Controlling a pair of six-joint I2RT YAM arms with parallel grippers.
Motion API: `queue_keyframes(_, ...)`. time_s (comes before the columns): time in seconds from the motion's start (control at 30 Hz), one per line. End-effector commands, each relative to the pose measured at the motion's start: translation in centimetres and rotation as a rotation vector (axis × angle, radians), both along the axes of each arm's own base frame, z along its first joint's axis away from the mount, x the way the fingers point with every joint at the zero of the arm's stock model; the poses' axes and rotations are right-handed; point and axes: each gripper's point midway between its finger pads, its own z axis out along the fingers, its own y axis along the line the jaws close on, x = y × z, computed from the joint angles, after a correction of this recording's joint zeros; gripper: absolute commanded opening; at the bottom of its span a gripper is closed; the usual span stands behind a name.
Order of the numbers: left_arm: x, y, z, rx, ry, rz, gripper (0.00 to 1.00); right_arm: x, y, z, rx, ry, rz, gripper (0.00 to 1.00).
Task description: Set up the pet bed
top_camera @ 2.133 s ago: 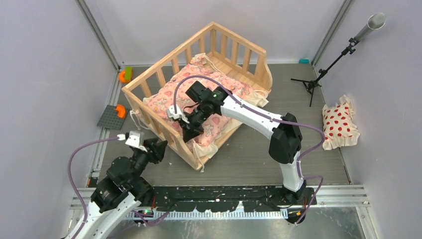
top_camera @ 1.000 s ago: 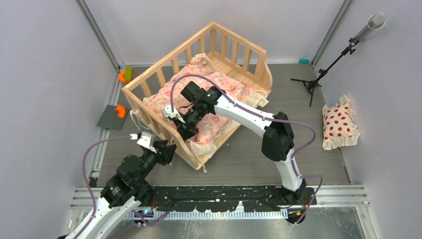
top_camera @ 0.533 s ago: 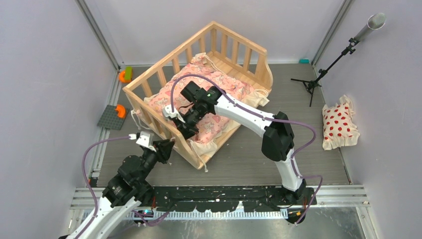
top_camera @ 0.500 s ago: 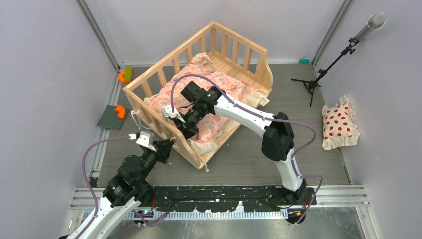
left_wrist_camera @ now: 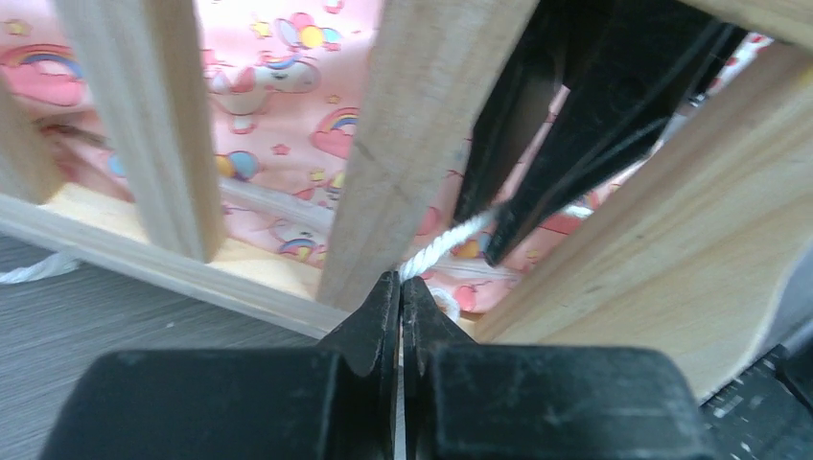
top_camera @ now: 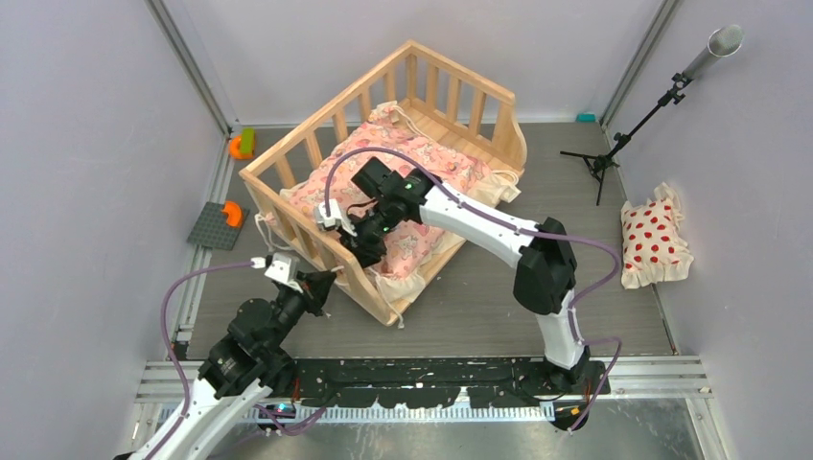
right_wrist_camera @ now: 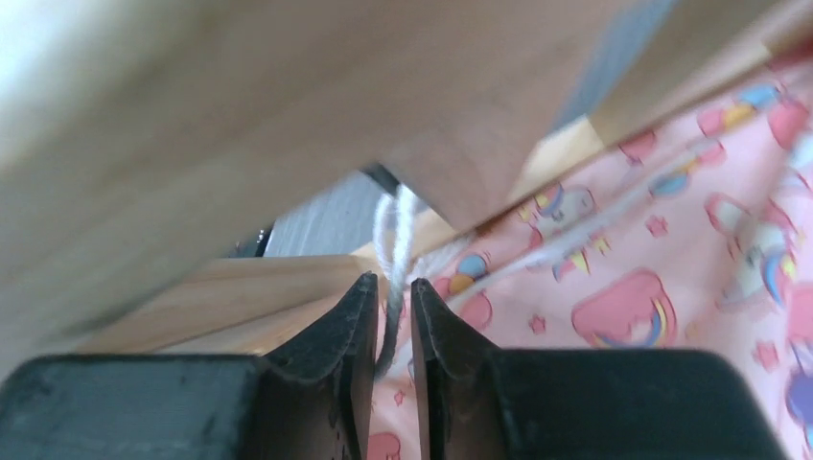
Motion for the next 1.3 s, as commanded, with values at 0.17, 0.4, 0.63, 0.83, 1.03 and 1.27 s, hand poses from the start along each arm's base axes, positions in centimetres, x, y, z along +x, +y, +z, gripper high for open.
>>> queue_keyframes(0.17, -1.7, -3.0, 2.7, -0.039, -0.007, -0.186, 0.0, 6.4, -3.3, 7.6, 0.082, -0.122, -0.662, 0.49)
queue_keyframes(0.4, -2.4, -3.4, 3.1, 0.02, 0.072, -0.235, 0.0, 5.7, -8.8, 8.7, 0.163, 0.0, -1.026, 0.57)
queue_keyframes(0.63, -3.4, -3.3, 3.0, 0.035, 0.135, -0.259, 0.0, -1.2, -12.1, 4.0, 0.229, 0.236, -1.041, 0.57)
queue_keyframes(0.83, -3.6, -3.3, 3.3, 0.017, 0.214, -0.236, 0.0, -6.4, -10.5, 1.4, 0.31, 0.203, -0.959, 0.58)
queue_keyframes(1.03, -3.5, -2.1, 3.7, -0.021, 0.316, -0.131, 0.0, -6.4, -10.1, -0.7, 0.358, 0.214, -1.015, 0.58)
queue_keyframes(1.27, -4.1, -1.4, 3.3, -0.012, 0.475, -0.063, 0.0, -5.9, -8.5, -2.0, 0.372, 0.191, -1.026, 0.57)
